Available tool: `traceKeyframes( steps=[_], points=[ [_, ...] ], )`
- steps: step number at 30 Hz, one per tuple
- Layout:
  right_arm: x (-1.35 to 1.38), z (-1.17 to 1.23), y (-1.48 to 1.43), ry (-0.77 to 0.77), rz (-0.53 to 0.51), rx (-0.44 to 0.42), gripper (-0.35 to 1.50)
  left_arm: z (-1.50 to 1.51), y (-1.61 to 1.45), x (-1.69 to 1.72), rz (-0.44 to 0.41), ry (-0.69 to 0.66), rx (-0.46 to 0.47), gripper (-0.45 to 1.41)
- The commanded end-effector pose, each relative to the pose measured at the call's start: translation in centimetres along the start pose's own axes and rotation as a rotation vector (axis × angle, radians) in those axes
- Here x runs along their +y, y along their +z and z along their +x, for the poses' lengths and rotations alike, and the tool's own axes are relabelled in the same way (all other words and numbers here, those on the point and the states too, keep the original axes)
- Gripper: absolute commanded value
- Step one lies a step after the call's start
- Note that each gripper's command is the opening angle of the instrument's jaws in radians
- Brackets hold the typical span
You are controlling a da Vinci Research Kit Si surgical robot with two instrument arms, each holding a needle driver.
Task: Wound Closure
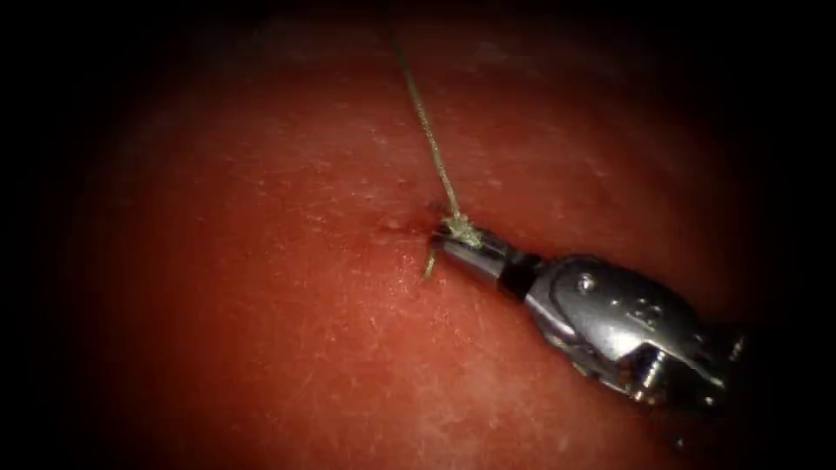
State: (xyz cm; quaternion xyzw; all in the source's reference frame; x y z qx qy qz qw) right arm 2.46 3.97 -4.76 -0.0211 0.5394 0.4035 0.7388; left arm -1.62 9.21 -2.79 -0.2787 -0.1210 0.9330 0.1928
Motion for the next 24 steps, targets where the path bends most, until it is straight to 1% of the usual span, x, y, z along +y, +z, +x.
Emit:
traceKeyframes(
  steps=[1,3,4,5,11,13,15,19,24],
  points=[
    [-0.02,-0.09,0.05,-0.028,-0.003,0.014,-0.35,0.03,0.08,-0.08,0.002,0.000,0.002,-0.35],
    [-0.03,-0.10,0.06,-0.055,0.027,0.036,-0.35,0.03,0.11,-0.15,0.004,-0.005,0.002,-0.35],
    [-0.06,-0.09,0.09,-0.065,0.076,0.049,-0.35,0.03,0.13,-0.23,0.006,-0.008,0.001,-0.35],
    [-0.08,-0.09,0.11,-0.066,0.090,0.050,-0.35,0.02,0.13,-0.25,0.006,-0.006,0.001,-0.35],
    [-0.18,-0.07,0.19,-0.075,0.106,0.054,-0.35,0.00,0.13,-0.35,0.006,-0.002,0.001,-0.35],
    [-0.22,-0.07,0.23,-0.075,0.104,0.054,-0.35,-0.02,0.11,-0.41,0.025,0.000,-0.004,-0.35],
    [-0.25,-0.11,0.26,-0.084,0.104,0.040,-0.35,-0.07,0.13,-0.43,0.030,0.005,-0.024,-0.35],
    [-0.31,-0.26,0.29,-0.098,0.112,0.009,-0.35,-0.13,0.25,-0.39,0.044,0.008,-0.031,-0.35],
    [-0.39,-0.36,0.31,-0.110,0.142,-0.008,-0.35,-0.08,0.18,-0.45,0.063,0.002,-0.037,-0.35]
  ],
)
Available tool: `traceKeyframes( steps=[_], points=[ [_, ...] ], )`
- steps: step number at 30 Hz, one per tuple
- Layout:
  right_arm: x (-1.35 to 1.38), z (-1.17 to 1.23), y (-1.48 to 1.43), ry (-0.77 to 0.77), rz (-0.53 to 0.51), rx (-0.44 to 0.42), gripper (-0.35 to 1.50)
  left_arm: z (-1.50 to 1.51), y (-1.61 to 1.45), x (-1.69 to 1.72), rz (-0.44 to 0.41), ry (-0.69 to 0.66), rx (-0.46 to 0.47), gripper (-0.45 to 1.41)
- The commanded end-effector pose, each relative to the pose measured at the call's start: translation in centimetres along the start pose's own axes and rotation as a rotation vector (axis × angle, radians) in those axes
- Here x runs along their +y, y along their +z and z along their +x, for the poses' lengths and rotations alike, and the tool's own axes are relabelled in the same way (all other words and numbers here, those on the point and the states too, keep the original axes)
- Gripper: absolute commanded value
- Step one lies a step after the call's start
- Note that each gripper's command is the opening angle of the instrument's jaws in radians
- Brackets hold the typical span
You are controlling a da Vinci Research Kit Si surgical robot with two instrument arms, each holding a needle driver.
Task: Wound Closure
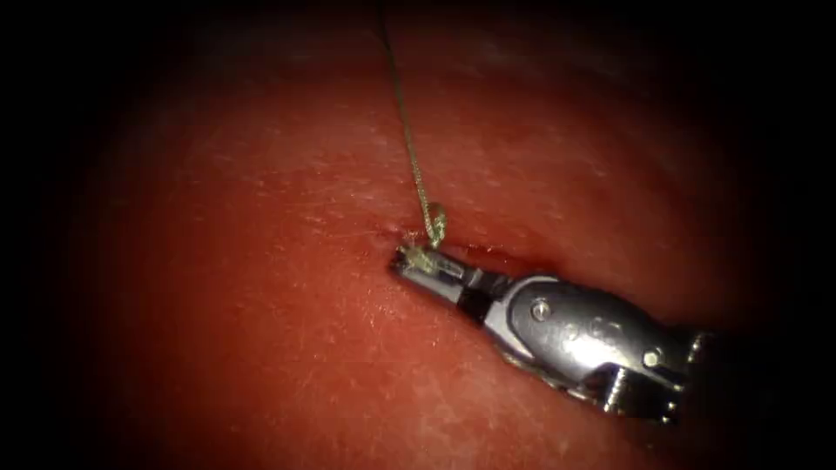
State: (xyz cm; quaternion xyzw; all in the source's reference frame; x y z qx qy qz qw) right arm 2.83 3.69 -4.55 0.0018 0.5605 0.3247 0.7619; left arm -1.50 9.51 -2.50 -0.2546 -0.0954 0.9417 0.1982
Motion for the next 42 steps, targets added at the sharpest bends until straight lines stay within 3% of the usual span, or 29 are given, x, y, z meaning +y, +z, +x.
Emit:
traceKeyframes(
  steps=[1,6,7,9,10,12,16,17,20,21,25,31,42],
  points=[
    [-0.06,-0.07,0.08,-0.001,0.009,-0.001,-0.35,0.05,0.02,-0.06,0.007,-0.003,0.000,-0.35],
    [-0.03,0.00,0.14,0.005,0.011,-0.002,-0.35,0.10,-0.13,-0.16,0.013,-0.011,-0.002,-0.35],
    [-0.01,0.05,0.14,0.016,0.011,0.000,-0.28,0.10,-0.18,-0.16,0.012,-0.012,0.004,-0.35],
    [0.04,0.14,0.13,0.052,0.012,0.011,0.32,0.08,-0.25,-0.12,0.008,-0.013,0.011,-0.35],
    [0.10,0.27,0.10,0.069,0.007,0.025,0.94,0.08,-0.31,-0.06,0.006,-0.018,0.027,-0.35],
    [0.21,0.50,0.06,0.089,0.013,0.024,1.28,0.11,-0.42,0.08,0.005,-0.029,0.056,-0.35],
    [0.33,0.72,-0.08,0.111,0.027,0.016,1.31,0.20,-0.62,0.29,0.001,-0.044,0.094,-0.35],
    [0.40,0.83,-0.18,0.128,0.038,0.002,1.31,0.29,-0.82,0.40,-0.008,-0.044,0.122,-0.35],
    [0.45,0.87,-0.21,0.181,0.030,-0.023,1.23,0.39,-1.03,0.46,-0.019,-0.044,0.151,-0.35],
    [0.50,0.88,-0.18,0.261,0.026,-0.052,1.18,0.46,-1.15,0.51,-0.025,-0.044,0.163,-0.35],
    [0.68,0.72,-0.03,0.395,0.008,-0.129,1.18,0.58,-1.41,0.65,-0.034,-0.034,0.178,-0.35],
    [0.77,0.38,0.19,0.468,0.003,-0.139,1.35,0.61,-1.57,0.68,-0.032,-0.039,0.200,-0.35],
    [0.65,0.35,0.60,0.499,0.058,-0.142,1.33,0.68,-1.80,0.68,-0.020,-0.042,0.227,-0.35]
  ],
)
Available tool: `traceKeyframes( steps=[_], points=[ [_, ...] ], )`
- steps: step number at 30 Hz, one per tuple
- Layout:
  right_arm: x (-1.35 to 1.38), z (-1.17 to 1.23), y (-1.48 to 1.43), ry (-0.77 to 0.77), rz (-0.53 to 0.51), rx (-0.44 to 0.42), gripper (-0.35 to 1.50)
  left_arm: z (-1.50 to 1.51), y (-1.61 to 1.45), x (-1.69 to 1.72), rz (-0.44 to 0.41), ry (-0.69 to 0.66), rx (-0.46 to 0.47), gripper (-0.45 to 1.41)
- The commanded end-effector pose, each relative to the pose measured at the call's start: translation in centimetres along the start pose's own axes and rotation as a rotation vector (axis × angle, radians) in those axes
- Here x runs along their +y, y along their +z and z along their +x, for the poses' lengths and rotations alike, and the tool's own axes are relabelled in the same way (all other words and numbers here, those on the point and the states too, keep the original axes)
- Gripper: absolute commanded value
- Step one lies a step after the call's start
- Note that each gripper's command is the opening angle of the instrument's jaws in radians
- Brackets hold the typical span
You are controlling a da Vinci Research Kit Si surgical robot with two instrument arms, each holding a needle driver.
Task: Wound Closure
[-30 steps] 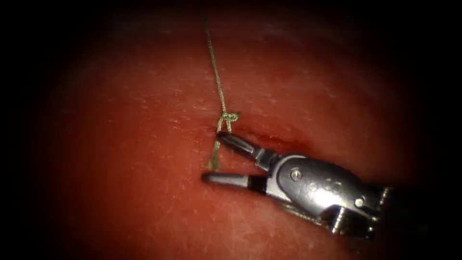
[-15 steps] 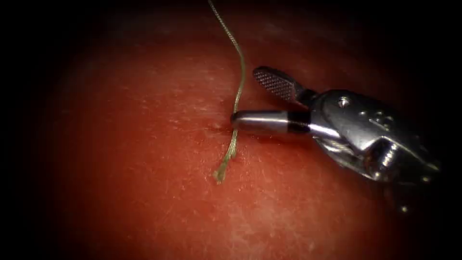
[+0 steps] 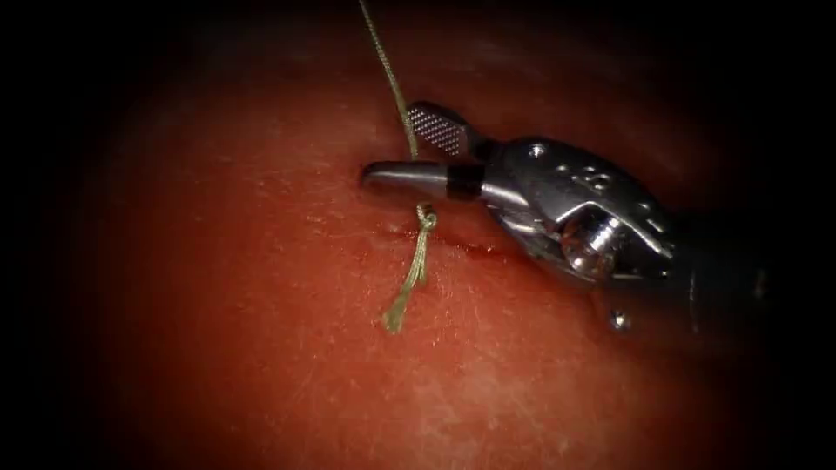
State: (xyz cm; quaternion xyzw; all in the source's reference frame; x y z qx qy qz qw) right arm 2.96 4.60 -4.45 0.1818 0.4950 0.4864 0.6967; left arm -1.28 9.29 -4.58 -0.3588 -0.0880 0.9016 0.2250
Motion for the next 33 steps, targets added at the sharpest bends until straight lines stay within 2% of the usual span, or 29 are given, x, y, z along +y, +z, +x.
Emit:
traceKeyframes(
  steps=[1,7,19,25,28,29,30,31,33],
  points=[
    [-0.03,-0.03,0.16,-0.002,0.010,-0.001,1.33,0.03,0.06,-0.04,0.001,0.006,0.002,-0.35],
    [-0.03,-0.13,0.25,-0.001,0.020,-0.010,1.33,0.09,0.00,-0.01,0.002,0.001,0.016,-0.35],
    [-0.04,-0.11,0.39,0.000,0.013,-0.010,1.36,0.17,-0.02,0.10,0.010,0.001,0.021,-0.35],
    [-0.07,-0.13,0.48,-0.004,0.046,-0.023,1.31,0.18,-0.03,0.10,0.009,0.006,0.020,-0.35],
    [-0.07,-0.15,0.49,-0.014,0.055,-0.027,1.20,0.18,-0.04,0.10,0.009,0.005,0.021,-0.35],
    [-0.07,-0.16,0.48,-0.016,0.059,-0.029,0.88,0.18,-0.04,0.10,0.008,0.005,0.021,-0.35],
    [-0.07,-0.16,0.47,-0.011,0.061,-0.030,0.42,0.18,-0.04,0.11,0.009,0.005,0.021,-0.35],
    [-0.06,-0.14,0.40,-0.058,0.065,-0.019,-0.35,0.18,-0.04,0.12,0.009,0.005,0.020,-0.35],
    [-0.07,-0.10,0.34,-0.119,0.070,-0.005,-0.35,0.18,-0.04,0.14,0.011,0.009,0.019,-0.35]
  ],
)
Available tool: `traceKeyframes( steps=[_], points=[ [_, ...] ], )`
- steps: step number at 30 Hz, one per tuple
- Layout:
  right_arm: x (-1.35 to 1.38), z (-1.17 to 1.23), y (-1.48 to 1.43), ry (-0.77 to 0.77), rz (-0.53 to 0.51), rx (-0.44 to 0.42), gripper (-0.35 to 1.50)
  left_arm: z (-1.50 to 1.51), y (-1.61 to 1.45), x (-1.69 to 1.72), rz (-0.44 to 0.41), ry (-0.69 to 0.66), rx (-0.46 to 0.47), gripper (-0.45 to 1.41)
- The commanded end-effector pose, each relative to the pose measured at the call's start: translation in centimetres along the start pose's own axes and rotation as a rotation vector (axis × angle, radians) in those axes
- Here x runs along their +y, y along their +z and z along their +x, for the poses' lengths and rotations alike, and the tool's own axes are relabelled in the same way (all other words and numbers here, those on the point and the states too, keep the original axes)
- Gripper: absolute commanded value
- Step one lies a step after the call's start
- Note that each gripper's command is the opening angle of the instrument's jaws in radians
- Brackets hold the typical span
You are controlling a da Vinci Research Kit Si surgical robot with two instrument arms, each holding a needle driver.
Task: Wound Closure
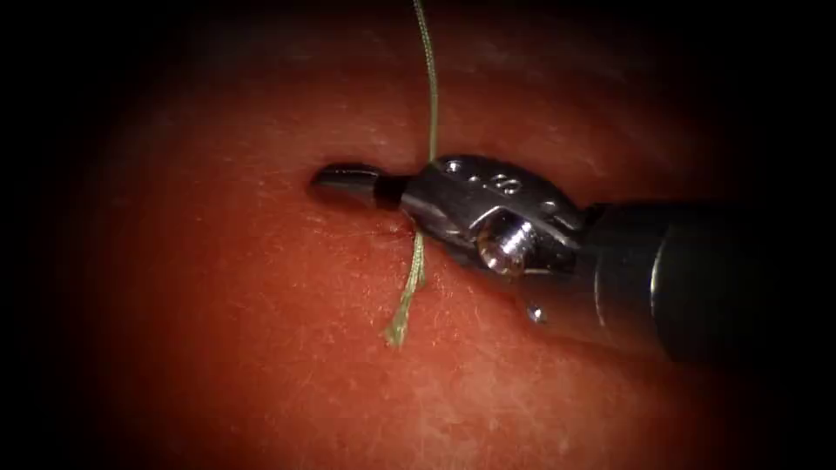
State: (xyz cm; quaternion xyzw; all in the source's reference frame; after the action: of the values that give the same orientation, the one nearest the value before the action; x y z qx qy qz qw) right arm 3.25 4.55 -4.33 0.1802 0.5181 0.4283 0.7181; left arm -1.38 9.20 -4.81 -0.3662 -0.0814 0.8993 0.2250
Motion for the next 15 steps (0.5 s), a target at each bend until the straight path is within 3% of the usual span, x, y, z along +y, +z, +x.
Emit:
traceKeyframes(
  steps=[1,5,7,8,9,10,11,15],
  points=[
    [0.01,-0.01,0.05,-0.008,-0.001,0.003,-0.35,0.02,0.06,-0.04,0.003,0.004,0.001,-0.35],
    [0.02,0.10,-0.03,-0.049,0.006,0.070,-0.35,0.02,0.06,0.00,0.007,0.003,-0.001,-0.35],
    [0.05,0.22,-0.10,-0.043,0.019,0.145,-0.35,0.03,0.06,0.04,0.002,0.001,0.001,-0.35],
    [0.05,0.29,-0.16,-0.035,-0.007,0.170,0.32,0.03,0.07,0.06,0.001,0.000,0.002,-0.35],
    [0.06,0.35,-0.21,-0.026,-0.032,0.191,0.83,0.04,0.08,0.09,-0.003,0.000,0.003,-0.35],
    [0.06,0.42,-0.27,-0.016,-0.056,0.205,1.21,0.05,0.10,0.12,-0.007,-0.002,0.006,-0.35],
    [0.09,0.59,-0.47,-0.002,-0.072,0.208,1.36,0.08,0.14,0.17,-0.014,-0.004,0.010,-0.35],
    [0.14,0.79,-1.06,-0.040,-0.081,0.194,1.38,0.13,0.30,0.32,-0.033,-0.006,0.022,-0.35]
  ],
)
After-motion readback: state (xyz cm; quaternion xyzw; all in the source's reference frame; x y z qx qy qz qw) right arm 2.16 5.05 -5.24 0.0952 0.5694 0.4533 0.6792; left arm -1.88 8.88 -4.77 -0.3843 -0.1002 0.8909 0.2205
